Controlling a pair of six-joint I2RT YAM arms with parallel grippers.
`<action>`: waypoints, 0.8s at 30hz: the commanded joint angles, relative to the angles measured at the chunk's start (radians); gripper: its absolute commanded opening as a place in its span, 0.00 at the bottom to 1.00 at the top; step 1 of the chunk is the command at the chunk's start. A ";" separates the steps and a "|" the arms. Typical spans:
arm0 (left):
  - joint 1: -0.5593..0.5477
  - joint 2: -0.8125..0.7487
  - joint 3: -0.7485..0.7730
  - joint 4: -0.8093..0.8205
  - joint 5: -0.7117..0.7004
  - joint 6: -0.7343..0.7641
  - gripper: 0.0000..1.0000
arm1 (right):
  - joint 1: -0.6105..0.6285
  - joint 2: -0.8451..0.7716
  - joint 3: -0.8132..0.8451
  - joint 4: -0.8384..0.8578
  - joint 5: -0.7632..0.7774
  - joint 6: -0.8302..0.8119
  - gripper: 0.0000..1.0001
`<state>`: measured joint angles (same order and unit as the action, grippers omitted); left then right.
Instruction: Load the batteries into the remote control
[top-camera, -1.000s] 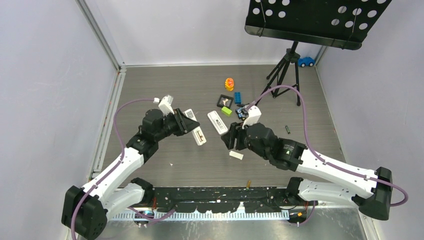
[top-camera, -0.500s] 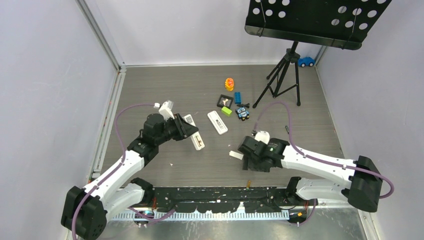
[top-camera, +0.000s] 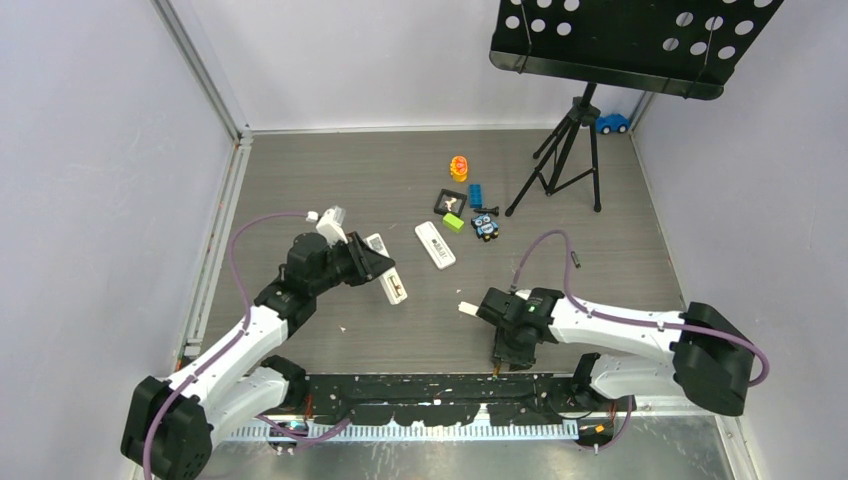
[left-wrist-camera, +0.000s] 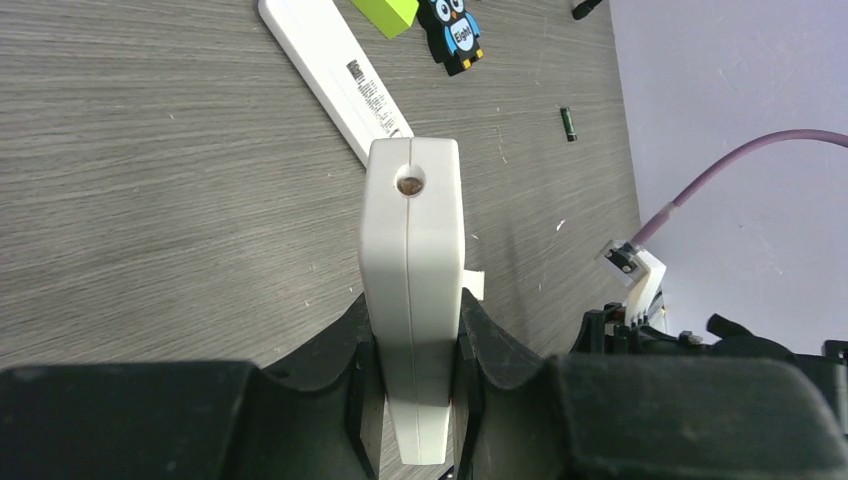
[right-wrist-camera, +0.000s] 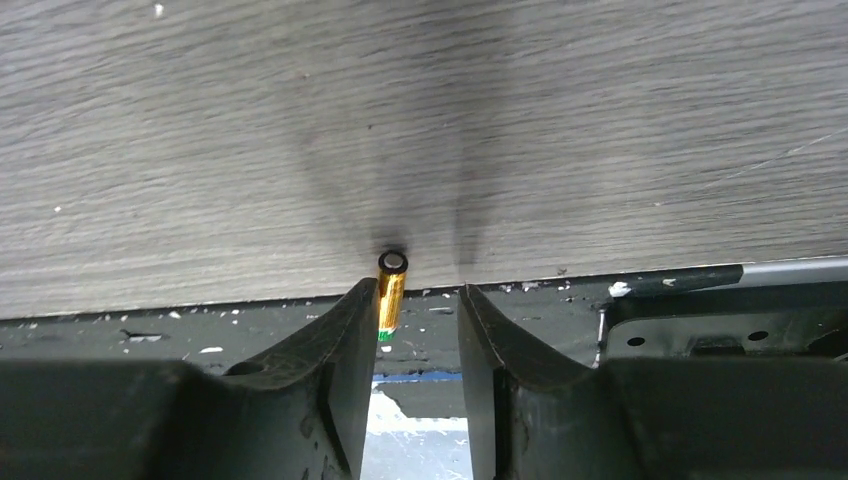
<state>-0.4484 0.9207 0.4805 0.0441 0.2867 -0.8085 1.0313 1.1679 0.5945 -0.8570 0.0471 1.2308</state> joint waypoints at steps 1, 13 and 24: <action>0.005 -0.032 0.009 0.043 -0.020 0.022 0.00 | 0.004 0.039 0.020 0.024 0.020 0.045 0.39; 0.005 -0.058 0.010 0.018 -0.027 0.037 0.00 | 0.003 0.102 -0.013 0.122 -0.007 0.086 0.13; 0.005 -0.095 0.052 -0.041 -0.031 0.062 0.00 | -0.203 0.097 0.030 0.195 0.036 0.049 0.00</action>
<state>-0.4484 0.8524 0.4831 0.0135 0.2680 -0.7761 0.9199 1.2549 0.5926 -0.7158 0.0402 1.2797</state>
